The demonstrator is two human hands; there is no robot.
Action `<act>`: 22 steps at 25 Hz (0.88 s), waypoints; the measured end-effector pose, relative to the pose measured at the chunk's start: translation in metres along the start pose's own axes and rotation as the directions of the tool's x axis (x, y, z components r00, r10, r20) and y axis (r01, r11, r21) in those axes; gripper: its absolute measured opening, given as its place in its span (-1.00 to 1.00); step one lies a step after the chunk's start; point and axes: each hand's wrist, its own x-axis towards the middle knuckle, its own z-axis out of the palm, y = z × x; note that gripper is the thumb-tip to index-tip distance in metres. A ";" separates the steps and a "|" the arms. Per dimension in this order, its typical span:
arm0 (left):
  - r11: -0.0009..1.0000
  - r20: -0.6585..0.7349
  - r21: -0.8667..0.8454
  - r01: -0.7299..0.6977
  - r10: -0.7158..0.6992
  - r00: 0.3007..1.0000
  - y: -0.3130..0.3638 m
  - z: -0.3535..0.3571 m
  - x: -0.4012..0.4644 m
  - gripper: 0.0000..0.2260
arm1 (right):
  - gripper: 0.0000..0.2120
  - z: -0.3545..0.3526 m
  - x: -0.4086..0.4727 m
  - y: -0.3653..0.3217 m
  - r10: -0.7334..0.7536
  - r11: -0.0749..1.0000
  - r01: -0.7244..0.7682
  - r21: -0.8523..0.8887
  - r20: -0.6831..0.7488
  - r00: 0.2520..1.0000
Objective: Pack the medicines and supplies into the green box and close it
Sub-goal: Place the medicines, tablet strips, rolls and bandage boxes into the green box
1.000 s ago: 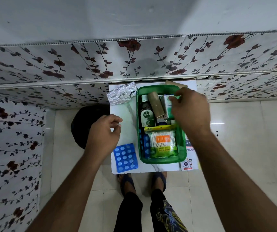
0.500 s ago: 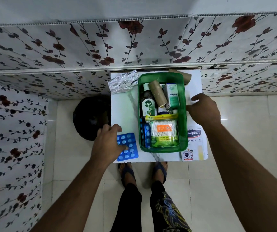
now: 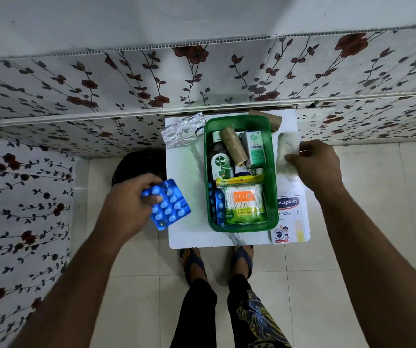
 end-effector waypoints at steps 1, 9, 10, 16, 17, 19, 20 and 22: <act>0.999 -0.042 -0.035 -0.016 0.014 0.999 0.013 -0.011 0.003 -0.73 | -0.64 -0.006 -0.004 -0.002 -0.010 0.999 0.011 0.031 -0.026 1.000; 0.956 0.038 0.041 -0.290 0.288 0.957 0.124 0.026 0.059 -0.69 | -0.74 -0.026 -0.011 -0.022 -0.074 0.971 0.089 0.223 -0.075 0.994; 0.958 0.080 0.034 -0.286 0.282 0.956 0.131 0.036 0.062 -0.69 | -0.76 -0.026 -0.011 -0.024 -0.082 0.969 0.096 0.229 -0.070 0.994; 0.949 0.316 0.137 -0.285 0.230 0.920 0.121 0.078 0.047 -0.76 | -0.81 -0.026 -0.015 -0.031 -0.116 0.967 0.121 0.224 -0.037 0.993; 0.929 0.306 0.180 -0.323 0.259 0.916 0.118 0.082 0.042 -0.77 | -0.81 -0.025 -0.017 -0.033 -0.120 0.967 0.123 0.223 -0.027 0.992; 0.859 0.313 0.292 -0.421 0.330 0.891 0.113 0.088 0.036 -0.77 | -0.80 -0.022 -0.020 -0.036 -0.119 0.966 0.115 0.231 0.003 0.993; 0.822 0.327 0.334 -0.461 0.358 0.875 0.112 0.089 0.035 -0.77 | -0.79 -0.020 -0.022 -0.038 -0.119 0.967 0.112 0.230 0.018 0.993; 0.783 0.339 0.361 -0.507 0.396 0.853 0.113 0.086 0.034 -0.77 | -0.77 -0.017 -0.026 -0.043 -0.134 0.969 0.123 0.214 0.039 0.990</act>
